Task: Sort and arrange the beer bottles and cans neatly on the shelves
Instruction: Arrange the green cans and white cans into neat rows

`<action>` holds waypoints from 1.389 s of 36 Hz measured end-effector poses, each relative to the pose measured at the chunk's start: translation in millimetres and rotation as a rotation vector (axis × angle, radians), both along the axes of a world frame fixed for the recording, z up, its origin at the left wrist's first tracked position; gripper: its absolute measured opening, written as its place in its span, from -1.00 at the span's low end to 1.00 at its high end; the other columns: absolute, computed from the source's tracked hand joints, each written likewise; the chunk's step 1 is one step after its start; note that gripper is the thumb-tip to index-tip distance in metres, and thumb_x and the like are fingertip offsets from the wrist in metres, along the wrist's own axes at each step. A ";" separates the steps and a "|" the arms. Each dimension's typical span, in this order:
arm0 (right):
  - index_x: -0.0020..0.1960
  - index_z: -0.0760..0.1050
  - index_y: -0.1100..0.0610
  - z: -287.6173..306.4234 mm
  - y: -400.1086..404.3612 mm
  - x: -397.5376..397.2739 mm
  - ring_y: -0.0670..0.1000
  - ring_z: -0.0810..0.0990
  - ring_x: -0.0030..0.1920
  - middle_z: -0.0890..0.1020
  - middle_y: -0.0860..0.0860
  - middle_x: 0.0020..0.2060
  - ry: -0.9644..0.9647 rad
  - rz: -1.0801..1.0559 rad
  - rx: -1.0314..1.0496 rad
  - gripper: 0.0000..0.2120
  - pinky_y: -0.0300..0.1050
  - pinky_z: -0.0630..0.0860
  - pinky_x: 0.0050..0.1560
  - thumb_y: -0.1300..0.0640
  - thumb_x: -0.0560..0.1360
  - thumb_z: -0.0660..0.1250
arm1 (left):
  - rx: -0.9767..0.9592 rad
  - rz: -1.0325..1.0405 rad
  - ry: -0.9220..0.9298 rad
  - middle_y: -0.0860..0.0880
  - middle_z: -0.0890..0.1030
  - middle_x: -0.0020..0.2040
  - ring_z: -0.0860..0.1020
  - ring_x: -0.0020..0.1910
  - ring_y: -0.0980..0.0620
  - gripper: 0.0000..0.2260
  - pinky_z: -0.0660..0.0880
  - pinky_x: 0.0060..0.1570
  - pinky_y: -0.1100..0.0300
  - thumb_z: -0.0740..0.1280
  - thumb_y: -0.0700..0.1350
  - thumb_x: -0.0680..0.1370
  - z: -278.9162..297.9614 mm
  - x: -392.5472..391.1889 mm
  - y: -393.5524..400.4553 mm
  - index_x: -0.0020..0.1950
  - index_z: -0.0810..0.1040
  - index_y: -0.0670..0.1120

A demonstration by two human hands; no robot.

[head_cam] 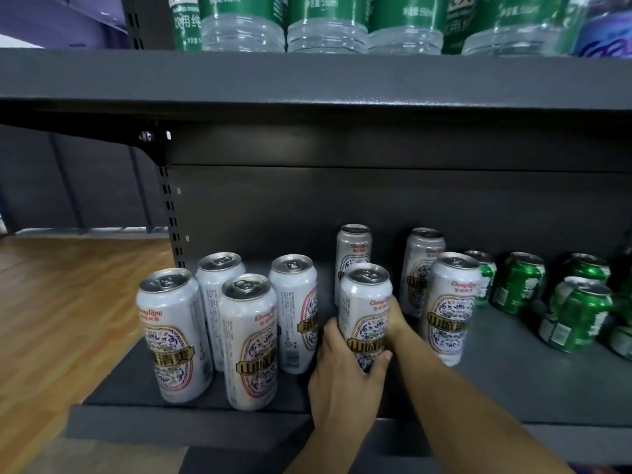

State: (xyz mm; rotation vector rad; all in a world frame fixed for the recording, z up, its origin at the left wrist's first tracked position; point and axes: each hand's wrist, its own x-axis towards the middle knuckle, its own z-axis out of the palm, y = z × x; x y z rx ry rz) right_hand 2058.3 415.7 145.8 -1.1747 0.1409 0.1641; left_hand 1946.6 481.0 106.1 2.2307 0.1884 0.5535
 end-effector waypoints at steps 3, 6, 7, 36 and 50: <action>-0.30 0.36 0.11 -9.6 -10.7 -7.1 -0.02 0.47 -0.38 0.52 -0.03 -0.56 -0.050 -0.062 -0.172 -0.69 -0.19 0.43 -0.35 0.28 0.62 0.14 | 0.021 0.014 -0.009 0.11 0.48 0.28 0.49 0.23 0.04 -0.35 0.46 0.03 0.11 0.38 0.25 0.43 0.2 -2.4 0.0 0.36 0.16 0.06; -0.16 0.48 0.20 -15.1 -18.9 -29.7 -0.02 0.55 -0.25 0.63 0.10 -0.25 -0.109 -0.040 -0.324 -0.76 -0.29 0.49 -0.36 0.24 0.63 0.11 | -0.016 0.016 -0.023 0.11 0.52 0.17 0.52 0.16 0.02 -0.43 0.46 -0.03 0.09 0.42 0.21 0.40 0.3 -3.3 -0.2 0.26 0.24 0.07; -0.09 0.51 0.23 -18.0 -18.8 -36.7 0.00 0.58 -0.19 0.65 0.15 -0.14 -0.124 -0.027 -0.346 -0.76 -0.30 0.52 -0.30 0.24 0.63 0.10 | -0.018 0.020 -0.031 0.10 0.50 0.15 0.51 0.15 0.01 -0.45 0.46 -0.05 0.09 0.43 0.19 0.40 0.2 -3.5 -0.6 0.25 0.25 0.07; 0.44 0.28 -0.08 -35.5 -26.1 -71.5 -0.02 0.50 0.27 0.54 -0.07 0.26 -0.420 -0.079 -0.850 -0.41 -0.03 0.41 0.31 0.24 0.47 0.33 | 0.068 0.036 0.073 -0.10 0.35 0.28 0.53 0.17 -0.15 -0.48 0.46 0.10 -0.03 0.35 -0.18 0.53 6.8 30.4 -6.1 0.44 0.25 -0.09; 0.30 0.42 0.21 -41.0 -18.2 -107.0 0.18 0.52 0.08 0.55 0.13 0.07 -0.782 -0.510 -1.107 -0.58 0.04 0.49 0.00 0.21 0.44 0.26 | 0.109 0.094 -0.045 0.01 0.44 0.15 0.51 0.13 -0.04 -0.75 0.47 0.01 0.02 0.28 -0.04 0.57 -2.1 -19.1 0.5 0.22 0.36 -0.01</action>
